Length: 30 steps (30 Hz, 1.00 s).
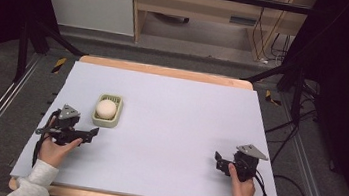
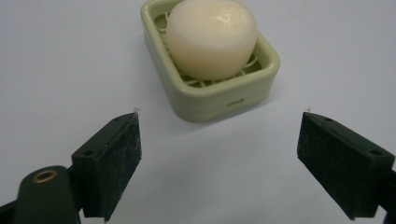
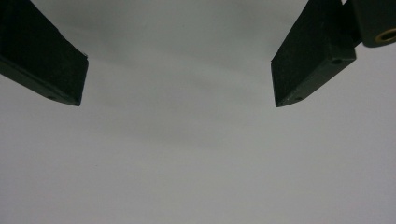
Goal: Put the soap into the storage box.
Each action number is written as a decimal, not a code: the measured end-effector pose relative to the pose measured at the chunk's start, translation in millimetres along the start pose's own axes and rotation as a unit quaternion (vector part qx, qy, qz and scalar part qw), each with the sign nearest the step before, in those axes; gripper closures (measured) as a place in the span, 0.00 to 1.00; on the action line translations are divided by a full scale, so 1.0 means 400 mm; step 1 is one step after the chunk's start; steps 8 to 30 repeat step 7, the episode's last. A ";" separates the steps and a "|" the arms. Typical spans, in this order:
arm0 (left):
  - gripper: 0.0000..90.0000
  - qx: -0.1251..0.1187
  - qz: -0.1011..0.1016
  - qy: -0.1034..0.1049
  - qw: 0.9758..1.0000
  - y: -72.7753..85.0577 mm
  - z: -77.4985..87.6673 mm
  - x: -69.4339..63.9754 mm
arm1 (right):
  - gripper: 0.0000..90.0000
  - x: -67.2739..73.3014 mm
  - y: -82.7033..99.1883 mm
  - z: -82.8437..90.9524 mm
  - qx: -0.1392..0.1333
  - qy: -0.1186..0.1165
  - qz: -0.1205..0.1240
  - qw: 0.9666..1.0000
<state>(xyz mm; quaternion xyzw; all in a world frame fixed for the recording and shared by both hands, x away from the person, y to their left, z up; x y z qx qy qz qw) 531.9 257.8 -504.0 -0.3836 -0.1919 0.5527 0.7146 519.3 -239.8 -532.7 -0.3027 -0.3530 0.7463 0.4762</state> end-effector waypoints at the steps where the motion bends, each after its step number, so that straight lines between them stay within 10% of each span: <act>1: 0.16 -0.001 0.004 -0.002 1.000 0.014 0.008 0.009 | 0.05 0.000 0.000 0.000 -0.001 0.002 0.003 1.000; 30: 0.20 -0.009 0.015 -0.009 1.000 0.039 0.026 0.028 | 0.05 0.000 0.000 0.000 -0.002 -0.001 0.003 1.000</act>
Point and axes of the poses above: each handheld gripper's, and its own axes: z roughly backward along the jaws, y roughly out of its underside, x roughly to its left, the point moved 8 cm from there along -z, roughly forward along the jaws, and after that the axes turned 10 degrees about z, right-handed, at the moved point
